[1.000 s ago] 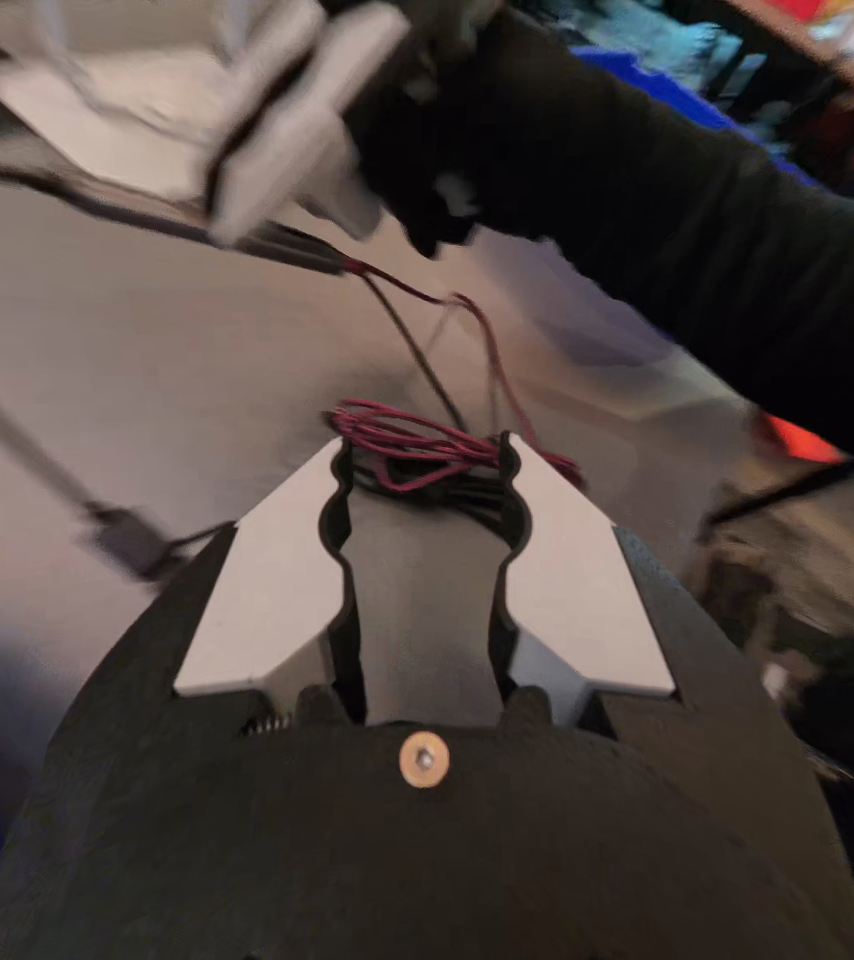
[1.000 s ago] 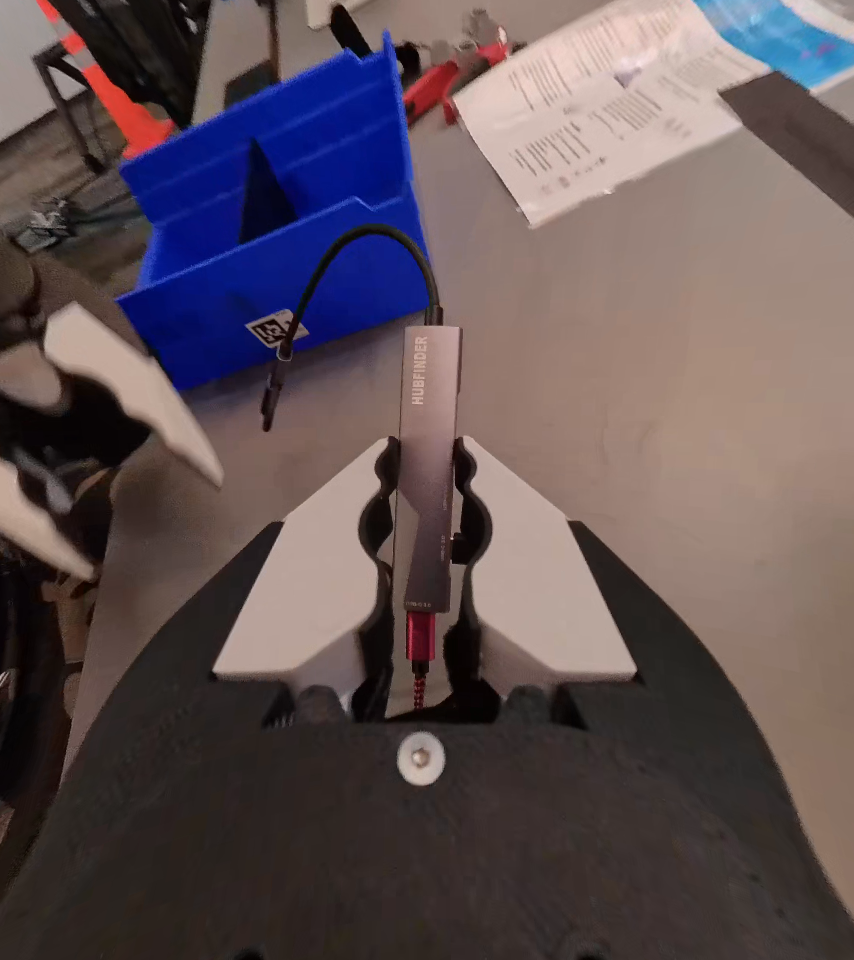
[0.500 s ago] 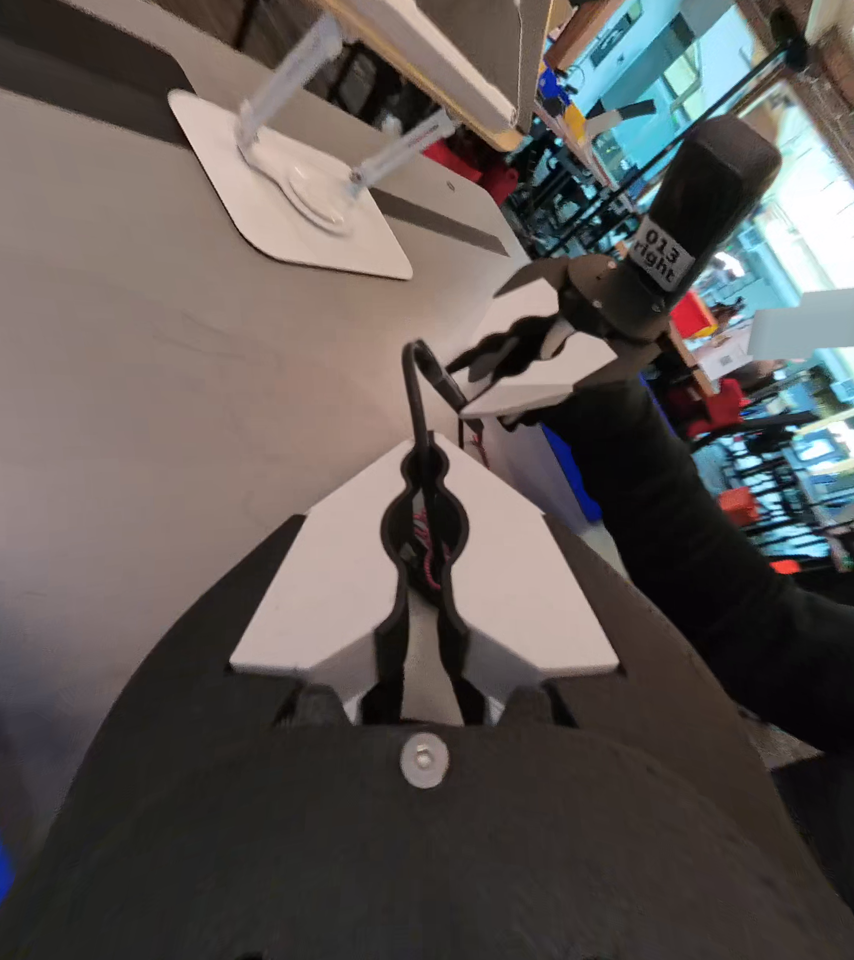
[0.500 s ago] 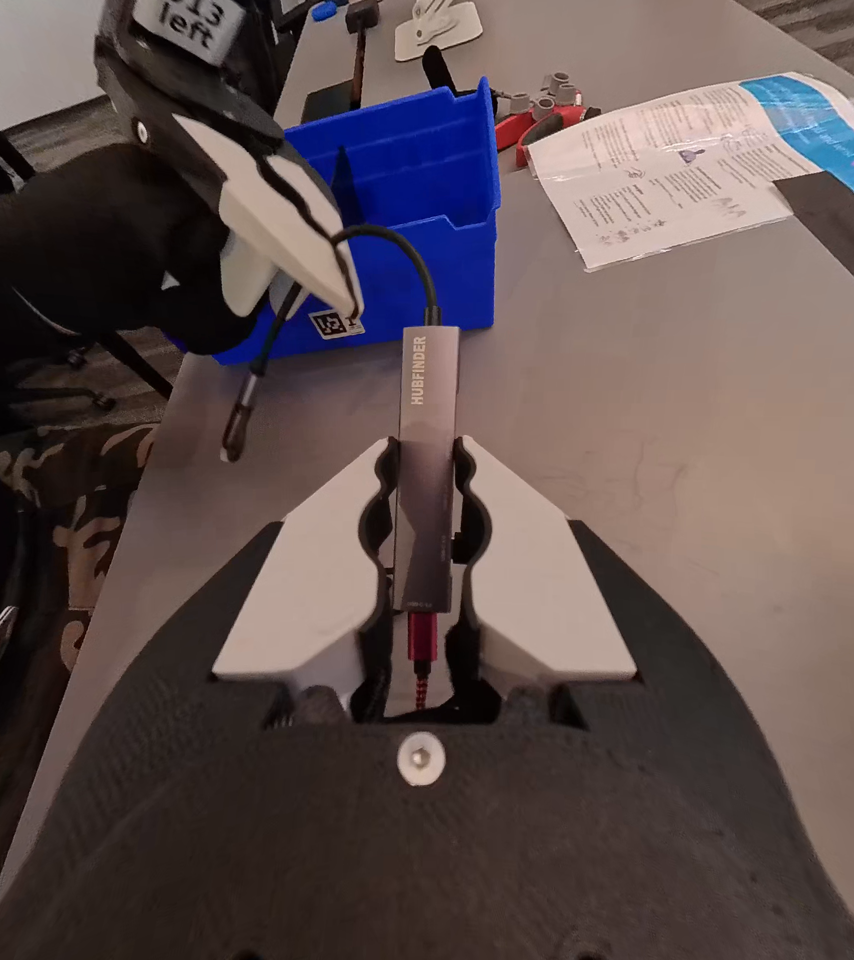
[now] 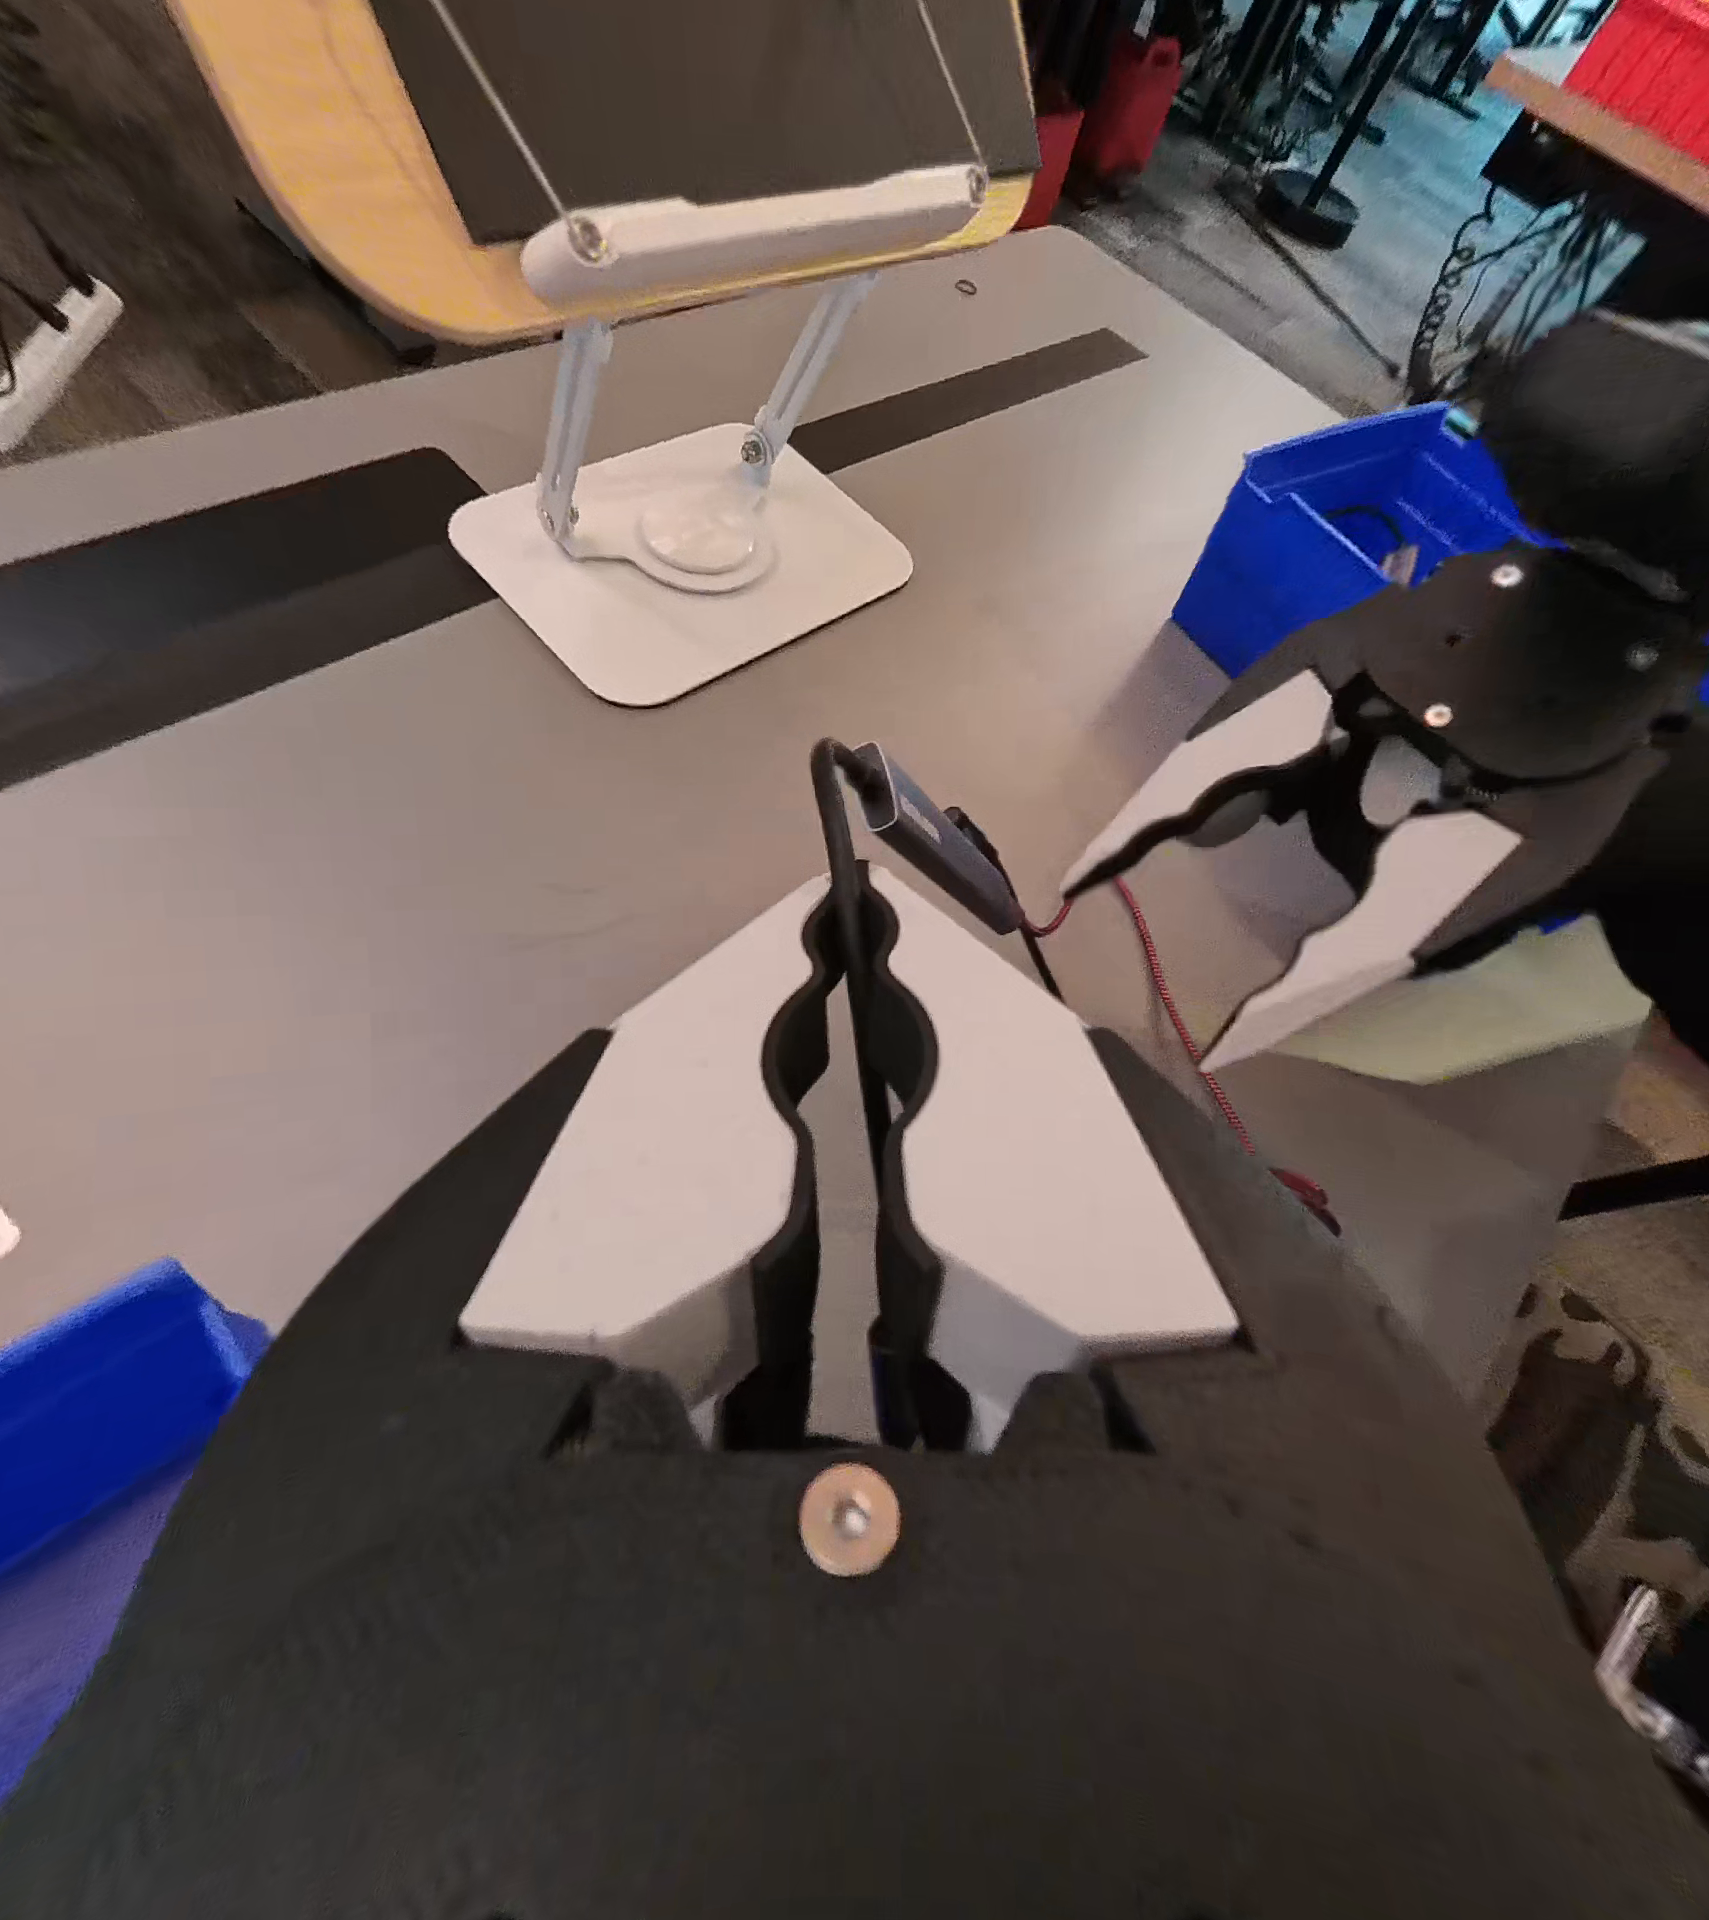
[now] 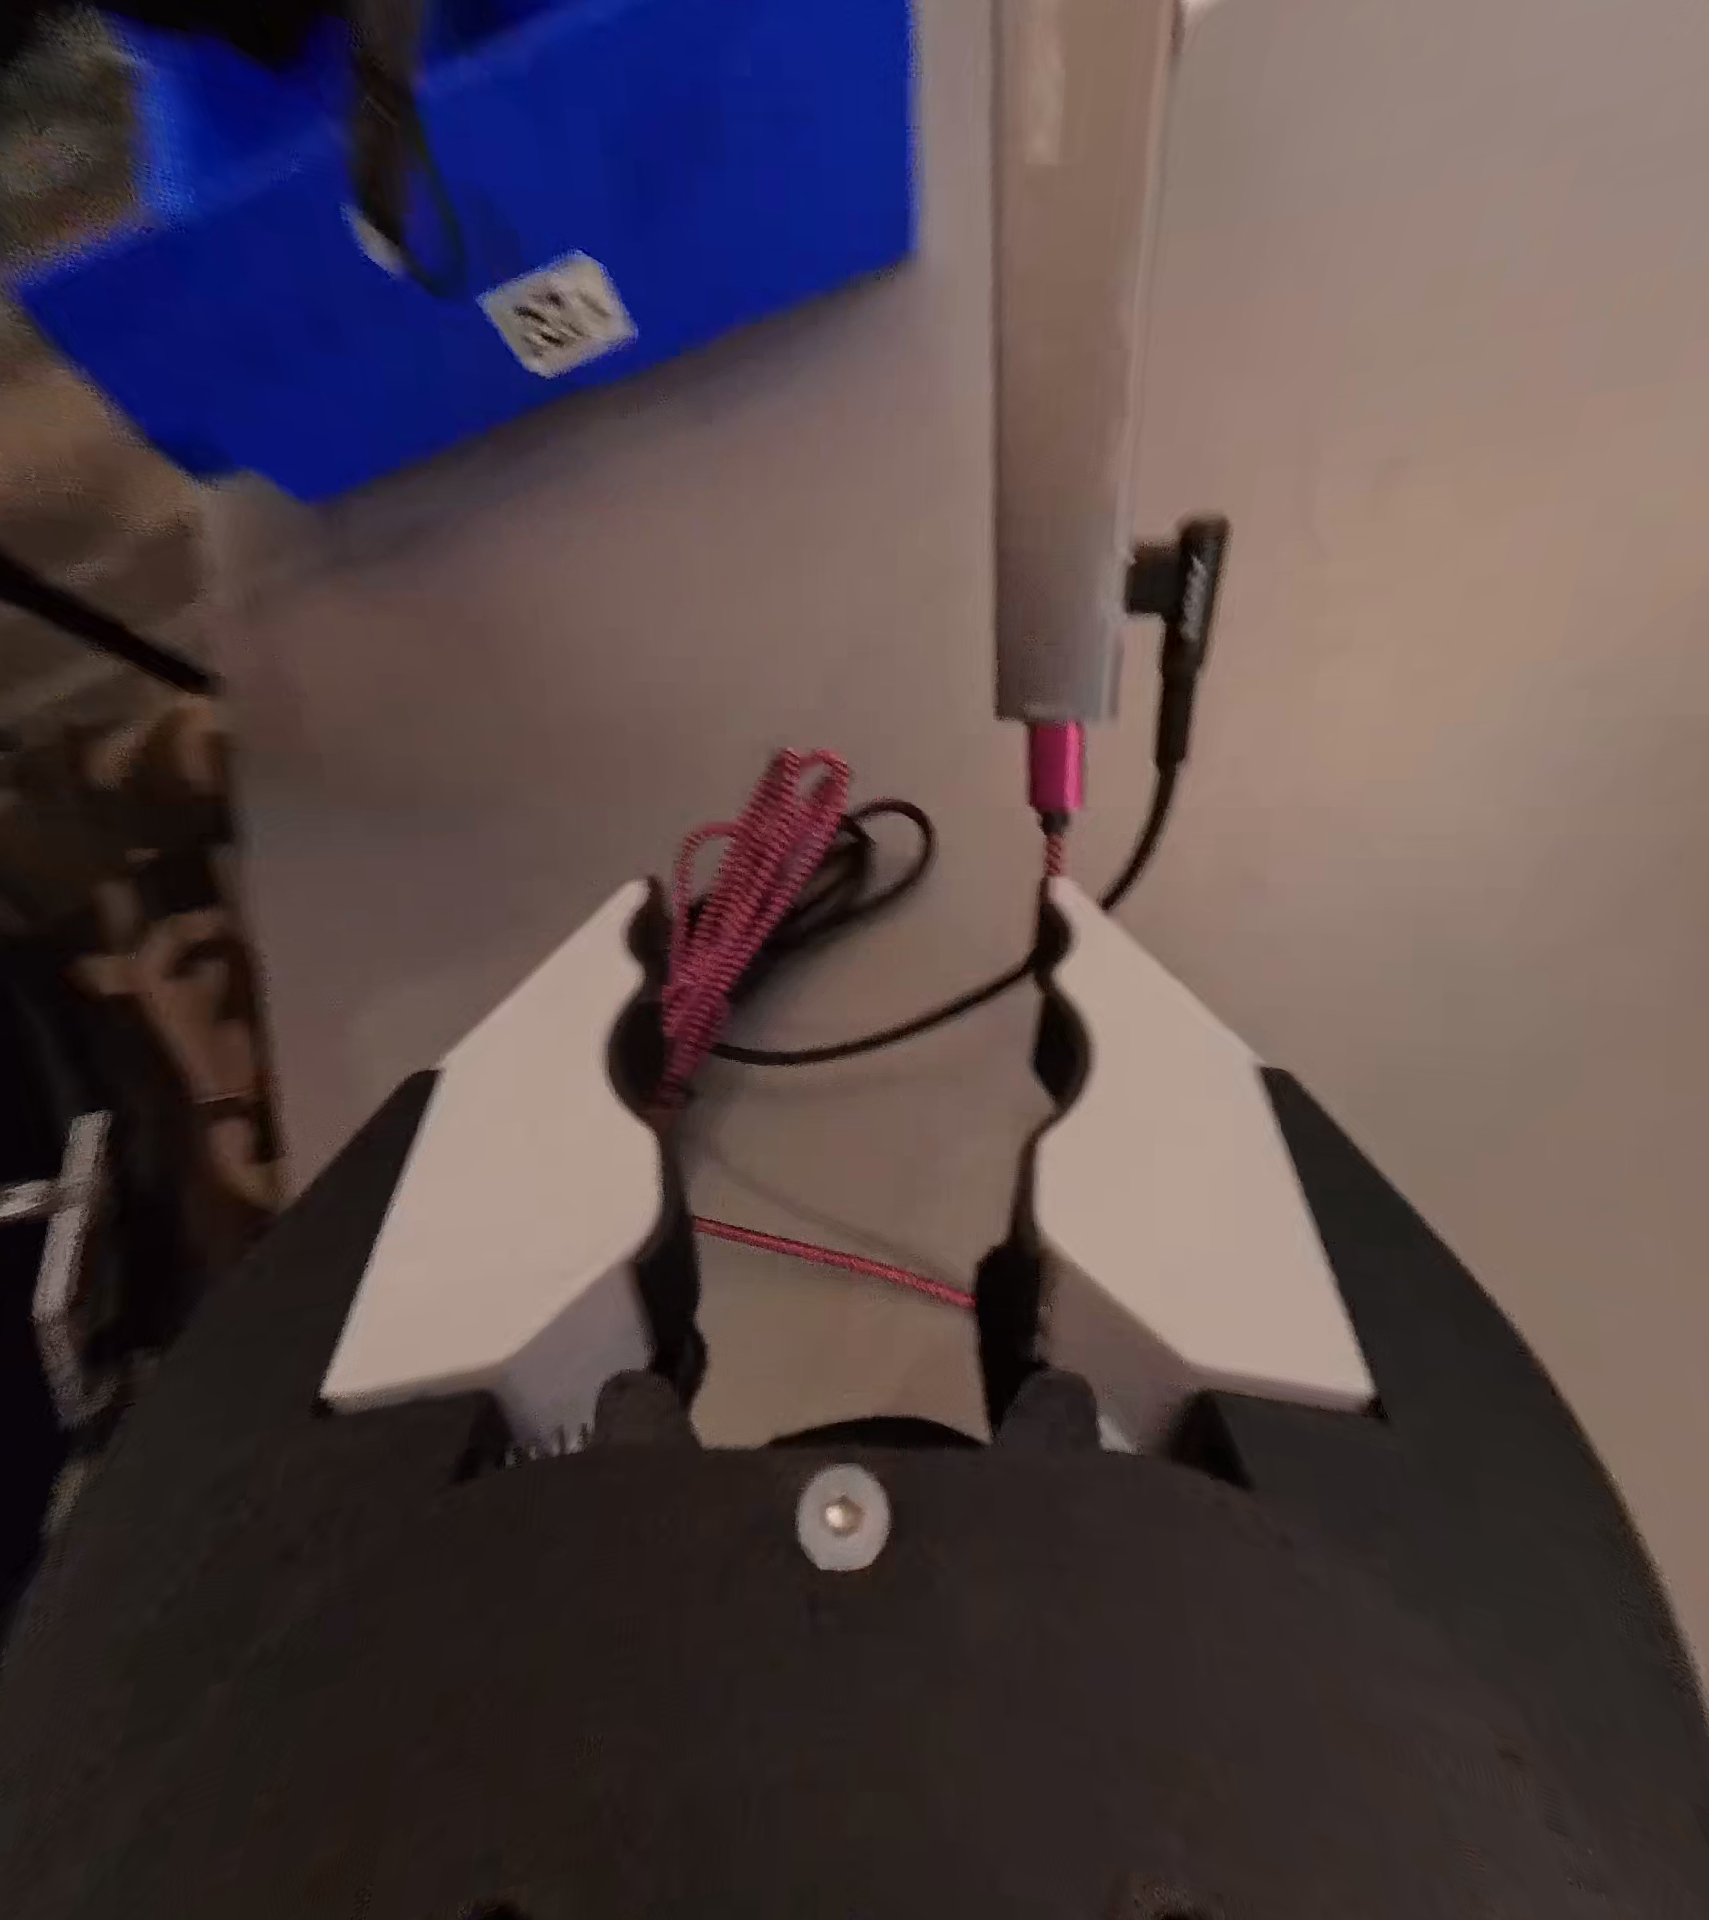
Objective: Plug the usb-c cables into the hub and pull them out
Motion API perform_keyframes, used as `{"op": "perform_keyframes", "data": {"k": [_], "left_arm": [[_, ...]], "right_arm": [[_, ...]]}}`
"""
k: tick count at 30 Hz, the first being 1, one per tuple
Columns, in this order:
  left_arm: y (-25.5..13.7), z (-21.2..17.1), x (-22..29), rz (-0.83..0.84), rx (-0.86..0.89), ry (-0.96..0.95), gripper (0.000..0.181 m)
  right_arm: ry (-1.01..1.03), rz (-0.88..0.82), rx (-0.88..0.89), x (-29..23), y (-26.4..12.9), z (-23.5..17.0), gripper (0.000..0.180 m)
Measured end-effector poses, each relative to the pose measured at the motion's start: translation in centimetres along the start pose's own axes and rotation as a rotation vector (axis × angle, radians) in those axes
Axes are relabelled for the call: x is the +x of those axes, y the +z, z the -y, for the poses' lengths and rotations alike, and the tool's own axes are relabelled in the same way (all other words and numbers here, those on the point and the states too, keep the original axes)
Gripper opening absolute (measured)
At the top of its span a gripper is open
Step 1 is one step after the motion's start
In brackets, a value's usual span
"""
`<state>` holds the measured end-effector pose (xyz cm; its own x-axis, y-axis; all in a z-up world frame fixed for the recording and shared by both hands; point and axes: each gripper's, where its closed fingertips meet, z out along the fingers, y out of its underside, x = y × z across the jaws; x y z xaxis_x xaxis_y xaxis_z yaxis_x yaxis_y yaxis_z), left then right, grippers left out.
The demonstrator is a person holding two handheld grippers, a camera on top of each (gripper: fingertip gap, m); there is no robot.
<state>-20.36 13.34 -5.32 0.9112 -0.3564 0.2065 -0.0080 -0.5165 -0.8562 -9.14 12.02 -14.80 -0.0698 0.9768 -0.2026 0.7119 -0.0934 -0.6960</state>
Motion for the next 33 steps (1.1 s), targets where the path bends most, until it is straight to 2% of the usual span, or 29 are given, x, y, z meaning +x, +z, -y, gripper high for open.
{"op": "perform_keyframes", "data": {"k": [1,4,9,14,20,22,24,25,26,29,33], "left_arm": [[0.0,0.2,-0.1,0.009,-0.009,0.018,0.000],[-0.3,1.0,-0.5,0.030,-0.009,0.046,0.000],[-0.9,1.6,-0.6,0.056,-0.027,0.100,0.000],[-2.1,1.7,-0.4,0.143,-0.068,0.225,0.000],[-3.1,-0.3,-0.2,0.233,-0.122,0.335,0.000],[-3.1,-0.9,0.1,0.251,-0.129,0.362,0.000],[-3.1,-1.1,0.4,0.266,-0.133,0.391,0.000],[-3.2,-1.1,0.6,0.278,-0.131,0.419,0.000],[-3.3,-1.0,1.0,0.282,-0.128,0.438,0.000],[-3.0,-1.3,2.8,0.264,-0.124,0.480,0.000],[-2.3,-2.6,5.9,0.216,-0.130,0.522,0.000]], "right_arm": [[-0.010,-0.076,-0.012,0.5,0.2,-0.6,0.086],[-0.003,-0.132,-0.059,-0.3,1.6,-2.6,0.110],[-0.037,-0.127,-0.134,-2.6,4.7,-4.2,0.109],[-0.025,-0.143,-0.167,-1.8,6.3,-5.0,0.083],[0.012,-0.102,-0.051,-3.0,4.9,-3.6,0.077],[0.009,-0.140,-0.017,-2.8,4.2,-3.2,0.077],[-0.004,-0.205,0.022,-2.0,3.8,-2.9,0.090],[0.001,-0.228,0.043,-1.6,3.8,-2.7,0.106],[0.008,-0.228,0.063,-1.4,3.9,-2.6,0.115],[0.014,-0.172,0.110,-1.9,4.7,-2.1,0.129],[-0.010,-0.122,0.081,-2.1,6.3,-2.4,0.135]]}}
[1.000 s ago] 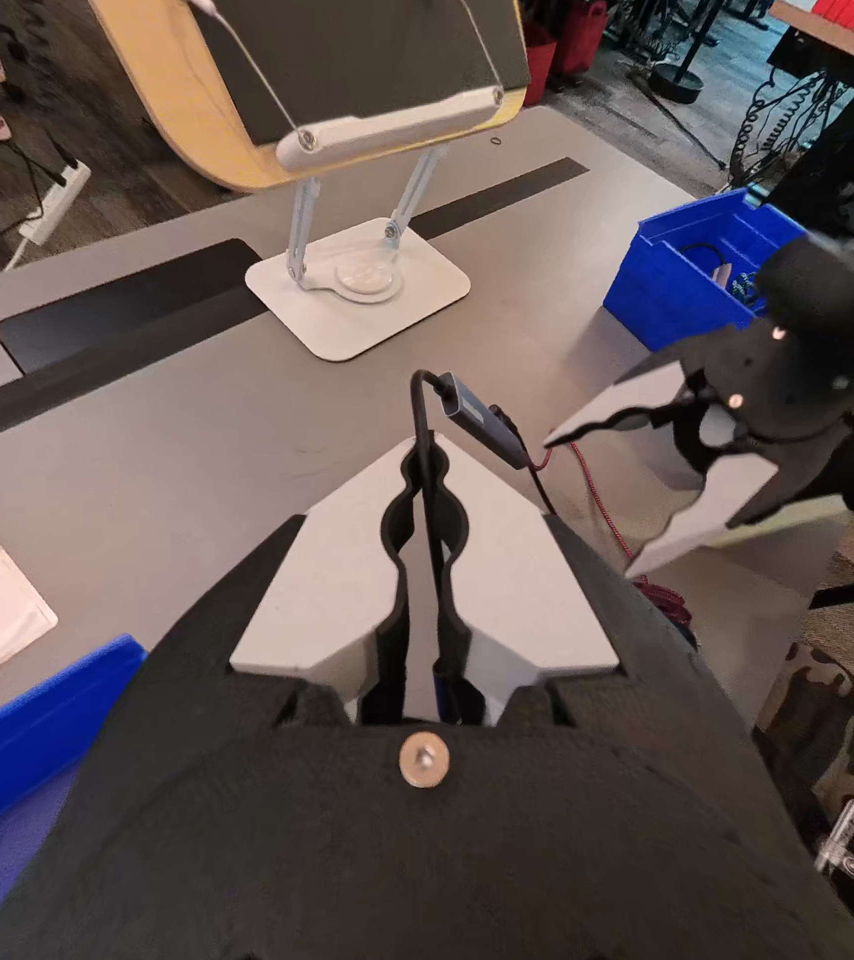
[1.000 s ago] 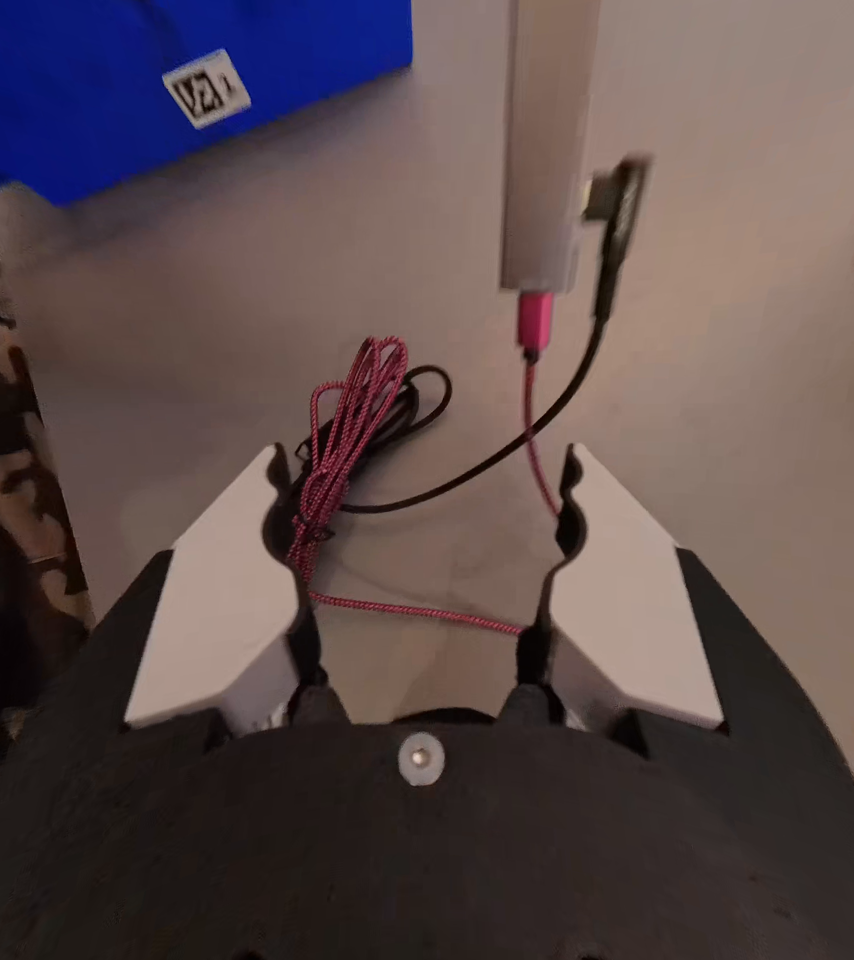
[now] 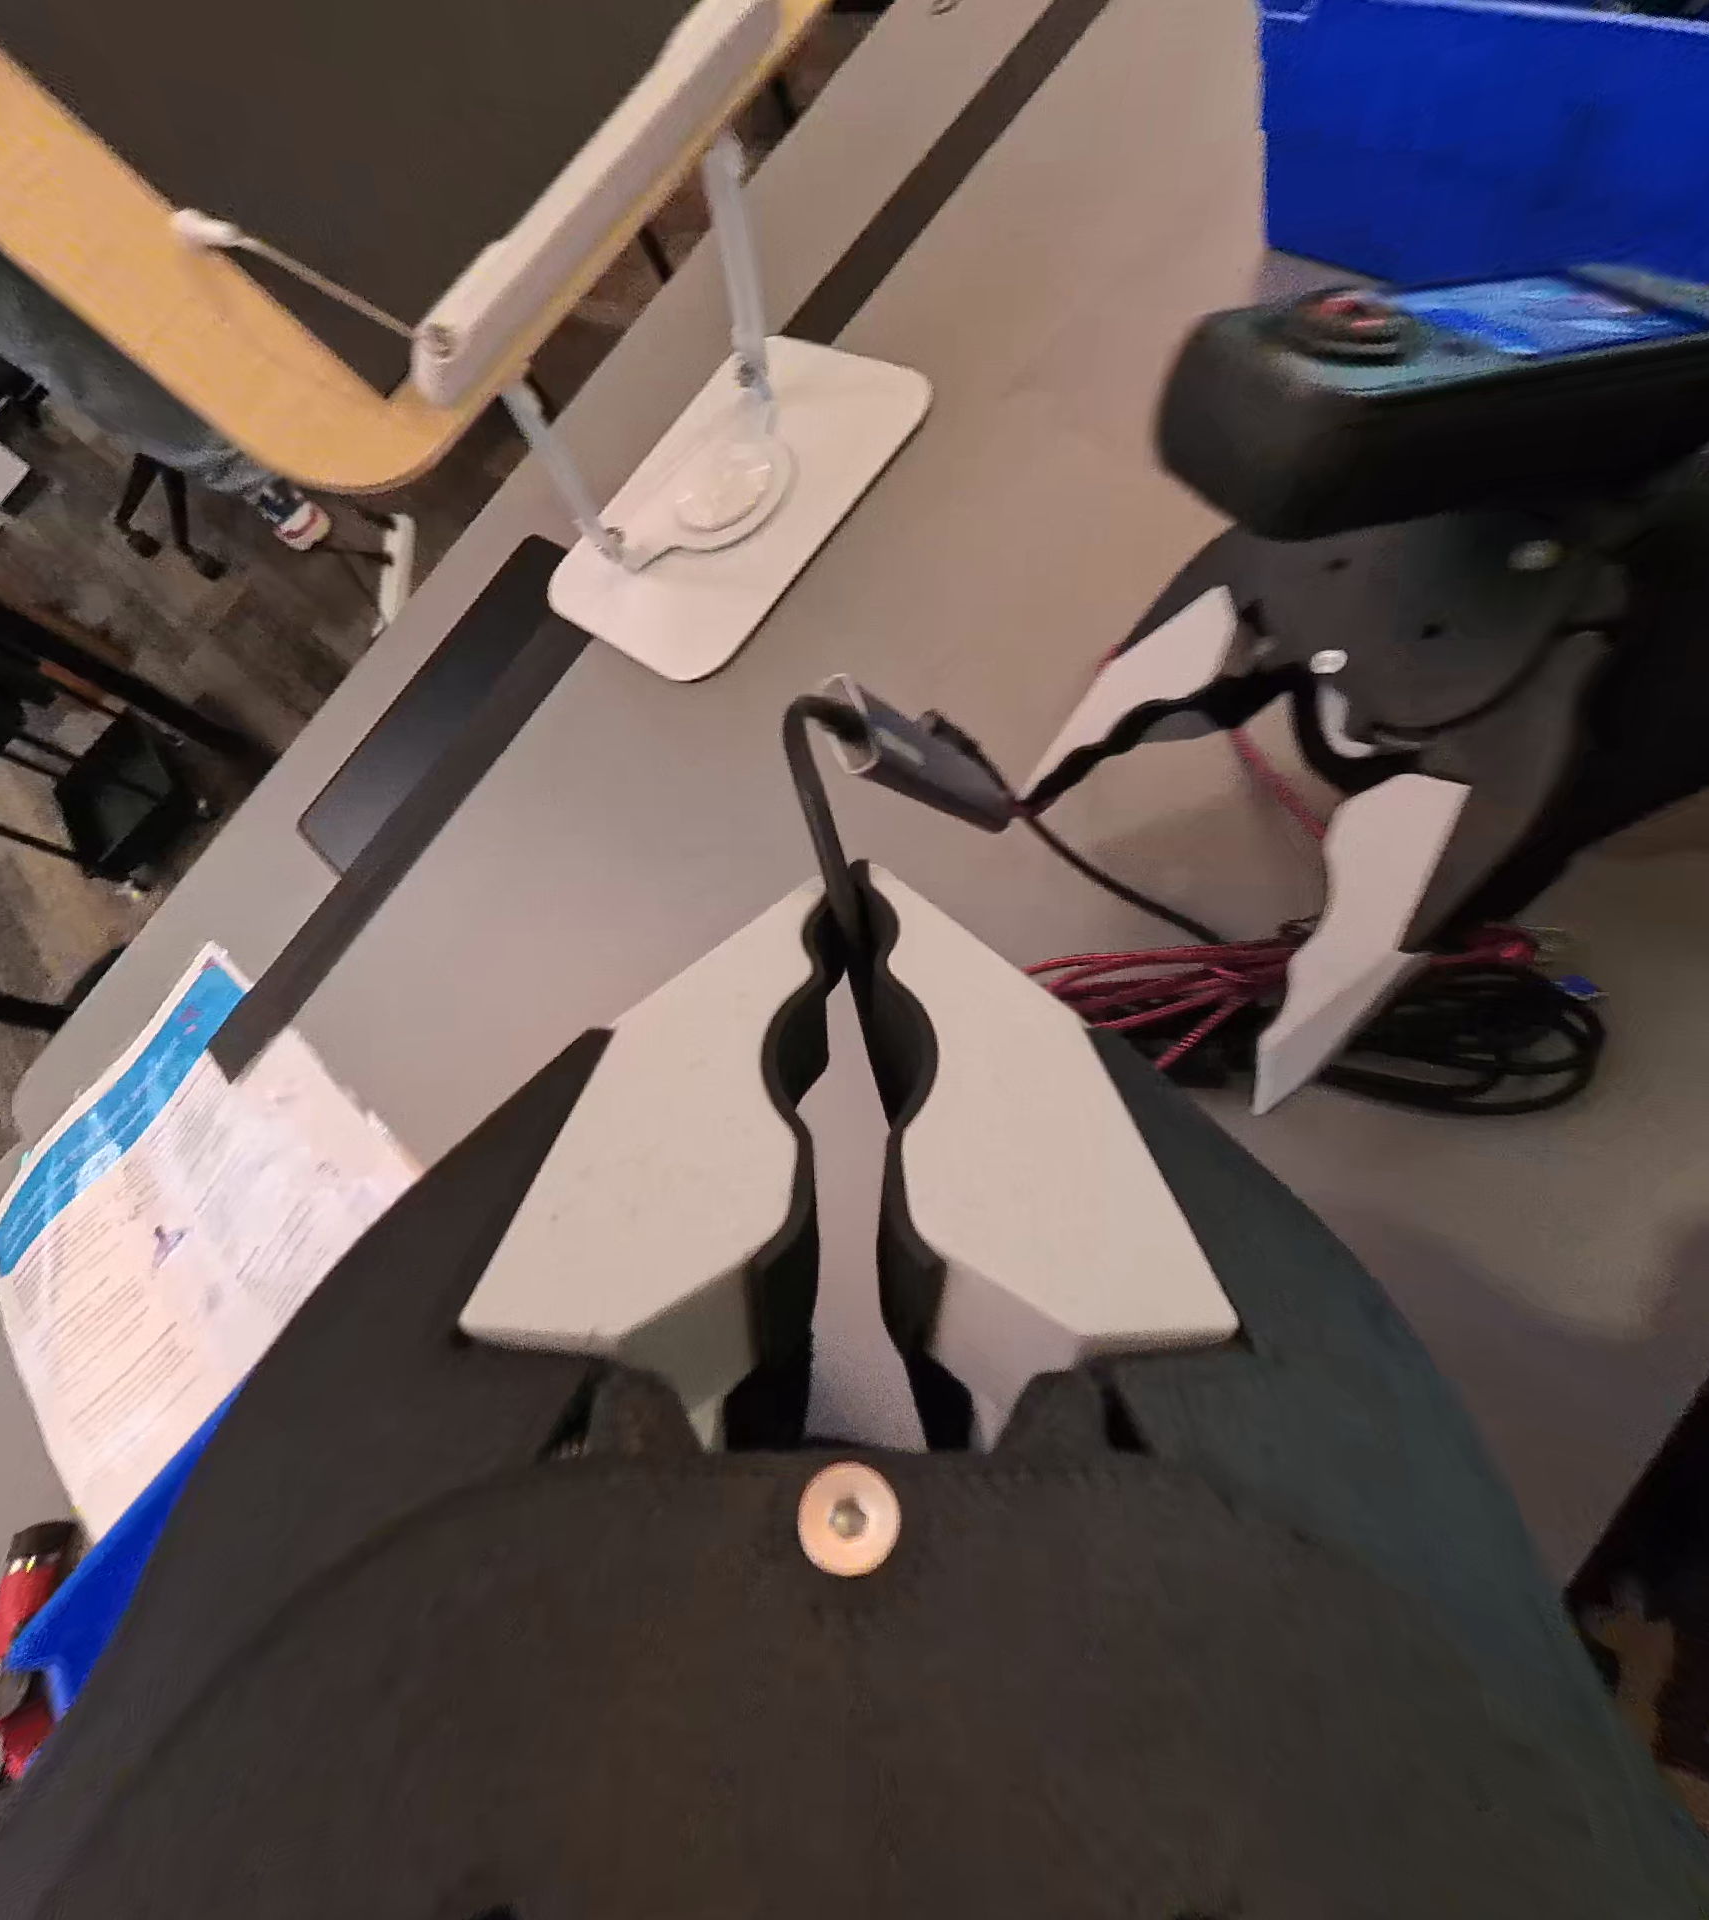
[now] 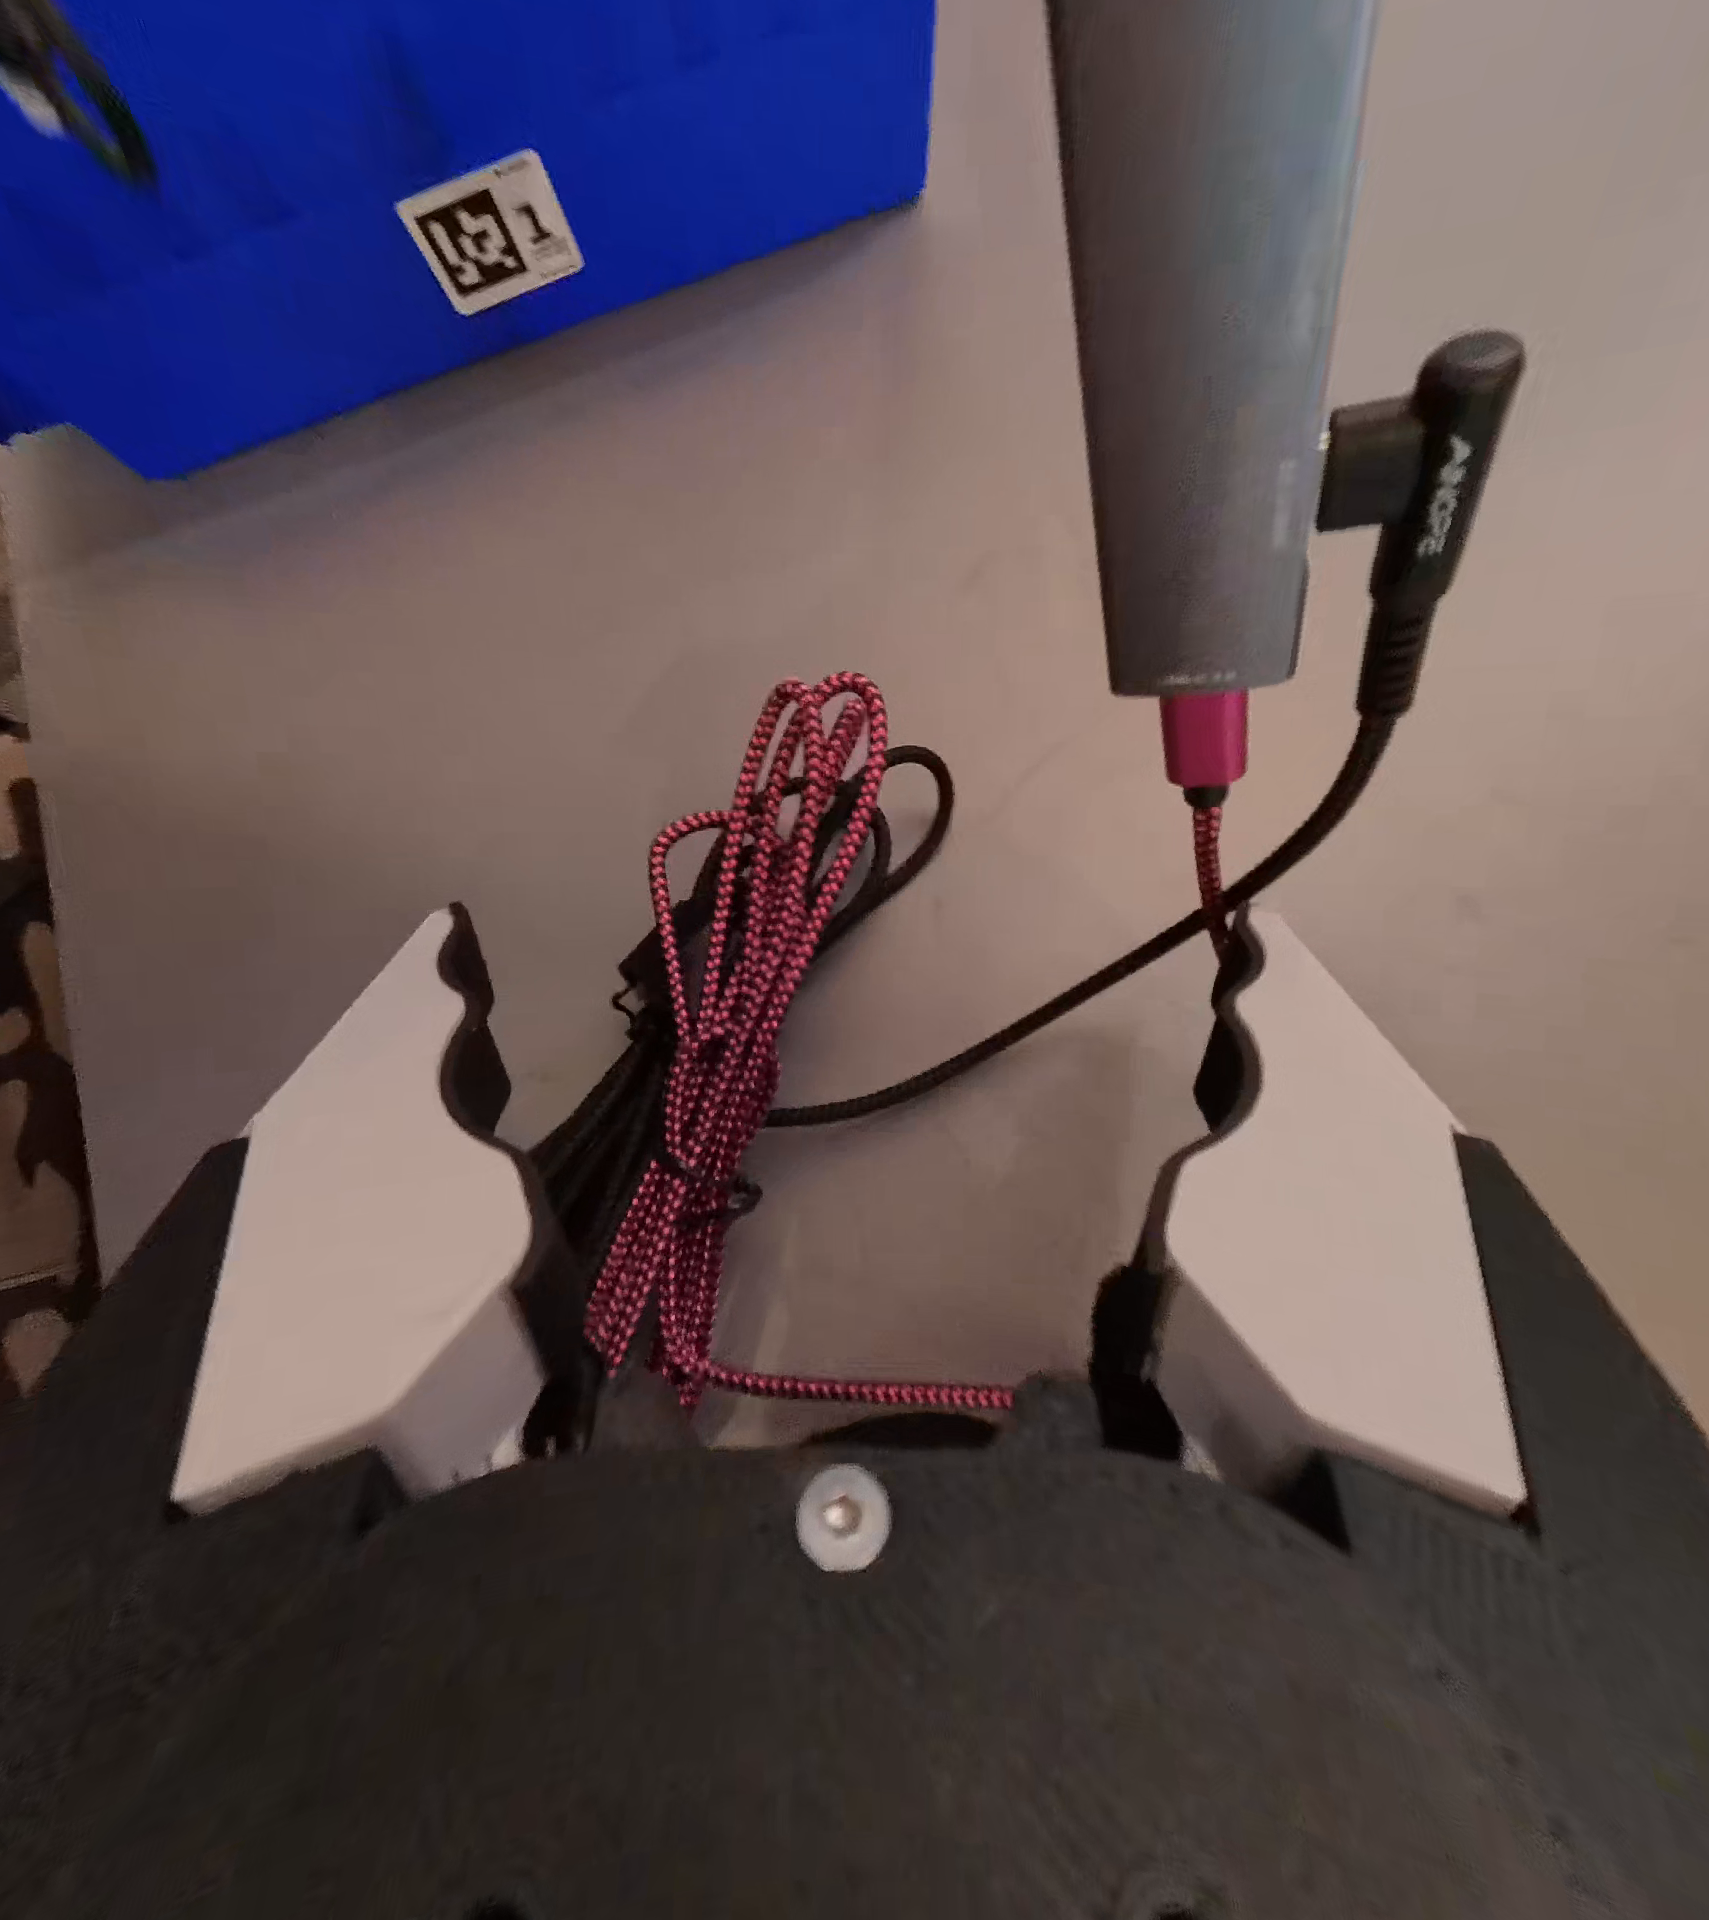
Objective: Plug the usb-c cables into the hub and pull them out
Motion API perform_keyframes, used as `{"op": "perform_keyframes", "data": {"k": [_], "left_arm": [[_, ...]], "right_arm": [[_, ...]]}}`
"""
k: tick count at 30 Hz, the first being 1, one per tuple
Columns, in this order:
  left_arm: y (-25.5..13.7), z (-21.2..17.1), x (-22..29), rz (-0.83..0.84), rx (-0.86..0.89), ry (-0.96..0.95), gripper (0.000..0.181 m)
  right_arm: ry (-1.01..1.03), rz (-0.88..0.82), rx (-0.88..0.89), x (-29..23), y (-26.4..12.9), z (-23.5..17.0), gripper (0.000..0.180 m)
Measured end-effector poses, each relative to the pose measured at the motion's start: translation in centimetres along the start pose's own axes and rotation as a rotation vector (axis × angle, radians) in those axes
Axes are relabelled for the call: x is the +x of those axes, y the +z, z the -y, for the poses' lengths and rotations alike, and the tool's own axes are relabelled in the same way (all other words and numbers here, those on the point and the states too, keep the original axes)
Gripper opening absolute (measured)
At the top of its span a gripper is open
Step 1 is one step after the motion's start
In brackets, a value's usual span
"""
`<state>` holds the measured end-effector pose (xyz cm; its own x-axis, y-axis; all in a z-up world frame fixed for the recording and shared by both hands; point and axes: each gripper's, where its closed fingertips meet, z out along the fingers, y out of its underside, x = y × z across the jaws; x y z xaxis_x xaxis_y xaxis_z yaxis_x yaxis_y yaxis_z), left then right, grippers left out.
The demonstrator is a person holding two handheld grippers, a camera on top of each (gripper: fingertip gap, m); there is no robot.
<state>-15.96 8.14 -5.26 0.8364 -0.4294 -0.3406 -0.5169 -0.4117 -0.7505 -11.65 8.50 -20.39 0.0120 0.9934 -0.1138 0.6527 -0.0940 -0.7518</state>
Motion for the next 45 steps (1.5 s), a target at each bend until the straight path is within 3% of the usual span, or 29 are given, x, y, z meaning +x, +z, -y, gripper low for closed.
{"op": "perform_keyframes", "data": {"k": [6,13,17,22,27,32,41,45], "left_arm": [[1.7,-1.6,6.4,-0.091,-0.054,0.095,0.000],[3.2,-4.2,14.4,-0.275,-0.143,0.196,0.000],[3.9,-5.5,15.9,-0.304,-0.208,0.232,0.000],[5.0,-7.0,16.4,-0.276,-0.271,0.284,0.000],[6.0,-8.2,17.1,-0.261,-0.330,0.319,0.000],[6.8,-9.3,18.0,-0.242,-0.387,0.414,0.000],[7.8,-9.1,18.6,-0.204,-0.488,0.625,0.000],[8.6,-9.1,18.8,-0.201,-0.527,0.699,0.000]], "right_arm": [[0.034,0.165,-0.031,-1.6,0.7,-1.0,0.134],[0.045,0.223,-0.033,-1.8,0.4,-1.4,0.134],[0.040,0.266,-0.060,-1.9,-0.3,-2.3,0.124],[0.057,0.211,-0.115,-0.3,-3.2,-2.9,0.115],[0.154,0.266,-0.089,-0.7,-6.7,-2.7,0.105],[0.311,0.361,0.098,-2.4,-9.8,1.6,0.087],[0.405,0.507,-0.054,-6.1,-8.7,1.1,0.064],[0.395,0.486,-0.099,-6.0,-8.6,0.3,0.043]]}}
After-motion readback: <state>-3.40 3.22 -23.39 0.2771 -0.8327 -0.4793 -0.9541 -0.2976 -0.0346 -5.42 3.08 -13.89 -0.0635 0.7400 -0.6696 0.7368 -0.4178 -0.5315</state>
